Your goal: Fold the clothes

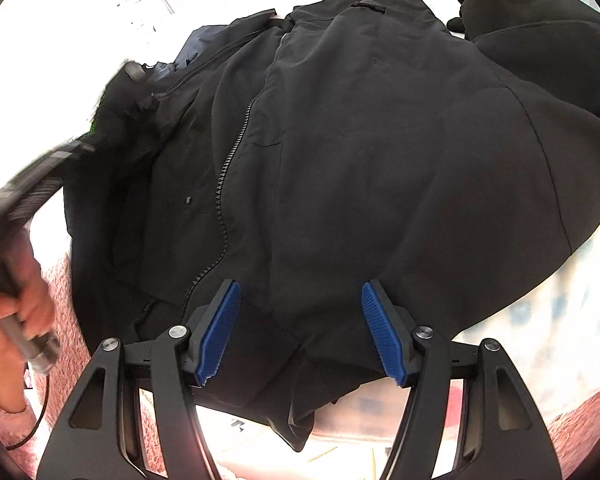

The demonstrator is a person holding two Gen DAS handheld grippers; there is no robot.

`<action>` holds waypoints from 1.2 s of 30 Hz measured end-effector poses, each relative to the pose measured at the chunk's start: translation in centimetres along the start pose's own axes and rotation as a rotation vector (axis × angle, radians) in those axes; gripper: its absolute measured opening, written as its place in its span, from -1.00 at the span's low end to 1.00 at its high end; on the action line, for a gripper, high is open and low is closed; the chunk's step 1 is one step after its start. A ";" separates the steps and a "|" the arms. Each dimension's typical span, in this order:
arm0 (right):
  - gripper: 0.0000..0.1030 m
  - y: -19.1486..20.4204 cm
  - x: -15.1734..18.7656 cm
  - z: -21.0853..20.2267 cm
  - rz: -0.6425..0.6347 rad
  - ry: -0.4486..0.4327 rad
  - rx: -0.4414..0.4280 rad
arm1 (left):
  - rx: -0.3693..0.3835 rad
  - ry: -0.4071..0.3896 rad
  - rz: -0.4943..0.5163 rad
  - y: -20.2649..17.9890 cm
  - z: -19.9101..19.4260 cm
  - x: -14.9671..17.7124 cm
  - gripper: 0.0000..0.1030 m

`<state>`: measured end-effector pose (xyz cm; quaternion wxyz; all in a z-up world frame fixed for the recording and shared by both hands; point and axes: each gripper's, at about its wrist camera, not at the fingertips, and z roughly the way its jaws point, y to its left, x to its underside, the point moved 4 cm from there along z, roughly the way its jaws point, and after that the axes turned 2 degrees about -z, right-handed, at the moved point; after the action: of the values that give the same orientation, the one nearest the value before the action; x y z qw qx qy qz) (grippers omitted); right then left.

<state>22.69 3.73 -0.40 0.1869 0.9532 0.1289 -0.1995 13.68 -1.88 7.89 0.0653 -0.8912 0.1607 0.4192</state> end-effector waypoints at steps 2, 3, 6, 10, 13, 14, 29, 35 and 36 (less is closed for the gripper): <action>0.26 -0.5 -0.3 -0.8 0.007 -0.021 -0.012 | 0.109 0.033 0.050 -2.6 -0.7 0.6 -0.64; 0.26 -1.2 -0.5 -1.8 0.017 -0.046 -0.007 | 0.140 0.065 0.079 -3.8 -0.8 1.3 -0.64; 0.28 -3.7 -1.1 -4.7 0.064 -0.118 0.014 | 0.213 0.164 0.105 -5.4 0.6 4.7 -0.64; 0.42 -5.5 -1.5 -6.4 0.126 -0.125 -0.078 | 0.241 0.225 0.064 -5.1 1.0 7.4 -0.64; 0.43 -4.7 -2.0 -5.7 0.125 -0.070 -0.229 | 0.276 0.207 0.037 -4.6 -0.2 7.6 -0.61; 0.44 -4.0 -2.2 -4.7 0.119 -0.040 -0.279 | 0.281 0.200 0.034 -4.3 -0.6 7.6 -0.61; 0.45 4.0 -6.5 1.9 0.002 0.131 -0.365 | 0.296 0.318 0.056 -4.1 -0.4 9.3 -0.19; -0.63 2.7 -5.2 0.2 -0.100 0.085 -0.243 | 0.335 0.162 -0.276 1.9 -3.9 7.2 -0.10; -0.63 2.4 -5.2 -0.5 -0.118 0.072 -0.241 | 0.312 0.126 -0.339 2.9 -4.3 7.1 -0.13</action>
<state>19.00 0.94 3.01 0.2833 0.9211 0.2146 -0.1587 20.06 -7.35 5.23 0.2614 -0.9090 0.0754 0.3158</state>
